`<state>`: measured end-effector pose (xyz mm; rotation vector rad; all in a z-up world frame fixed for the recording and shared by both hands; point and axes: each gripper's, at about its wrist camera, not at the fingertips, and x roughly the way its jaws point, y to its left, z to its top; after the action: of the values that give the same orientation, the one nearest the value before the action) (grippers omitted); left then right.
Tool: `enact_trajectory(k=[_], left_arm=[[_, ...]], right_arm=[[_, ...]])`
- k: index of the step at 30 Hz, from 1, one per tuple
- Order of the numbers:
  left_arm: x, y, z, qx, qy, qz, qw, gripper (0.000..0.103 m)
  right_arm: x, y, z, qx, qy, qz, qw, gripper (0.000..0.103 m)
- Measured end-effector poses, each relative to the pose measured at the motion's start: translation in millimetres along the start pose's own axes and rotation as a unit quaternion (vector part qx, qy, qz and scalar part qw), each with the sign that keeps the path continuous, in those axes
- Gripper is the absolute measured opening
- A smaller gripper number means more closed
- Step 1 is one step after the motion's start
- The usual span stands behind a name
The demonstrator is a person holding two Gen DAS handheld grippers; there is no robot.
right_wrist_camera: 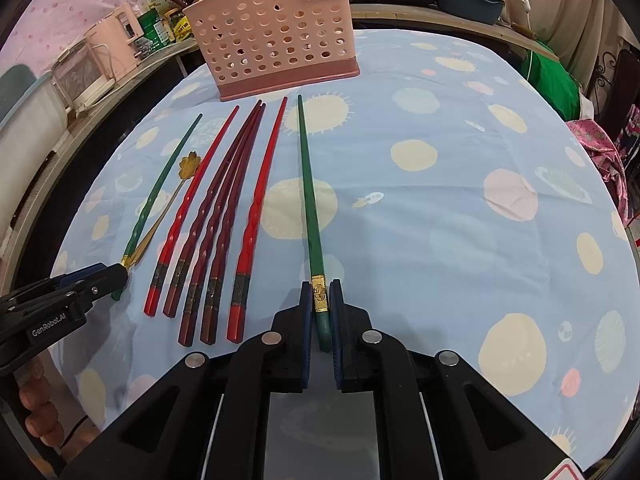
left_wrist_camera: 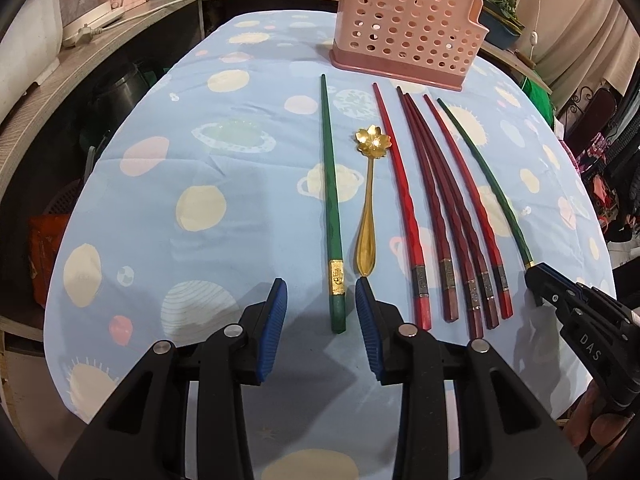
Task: Organize utensils
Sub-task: 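Grasp a gold-banded green chopstick with left tool while right tool grasps the other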
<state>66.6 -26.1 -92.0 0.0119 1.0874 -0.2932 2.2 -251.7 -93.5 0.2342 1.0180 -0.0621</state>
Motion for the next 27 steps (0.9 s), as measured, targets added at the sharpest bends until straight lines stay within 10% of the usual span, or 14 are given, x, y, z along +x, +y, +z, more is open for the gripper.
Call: enact_trajectory(k=[12, 27], left_arm=[[1, 0, -1, 0.008, -0.001, -0.001, 1.0, 0.007], [-16, -1, 1, 0.014, -0.023, 0.01, 0.9996, 0.007]], right_arm=[[0, 0, 0, 0.0, 0.0, 0.0, 1.0, 0.008], [-12, 2, 1, 0.004, -0.013, 0.005, 1.0, 0.008]])
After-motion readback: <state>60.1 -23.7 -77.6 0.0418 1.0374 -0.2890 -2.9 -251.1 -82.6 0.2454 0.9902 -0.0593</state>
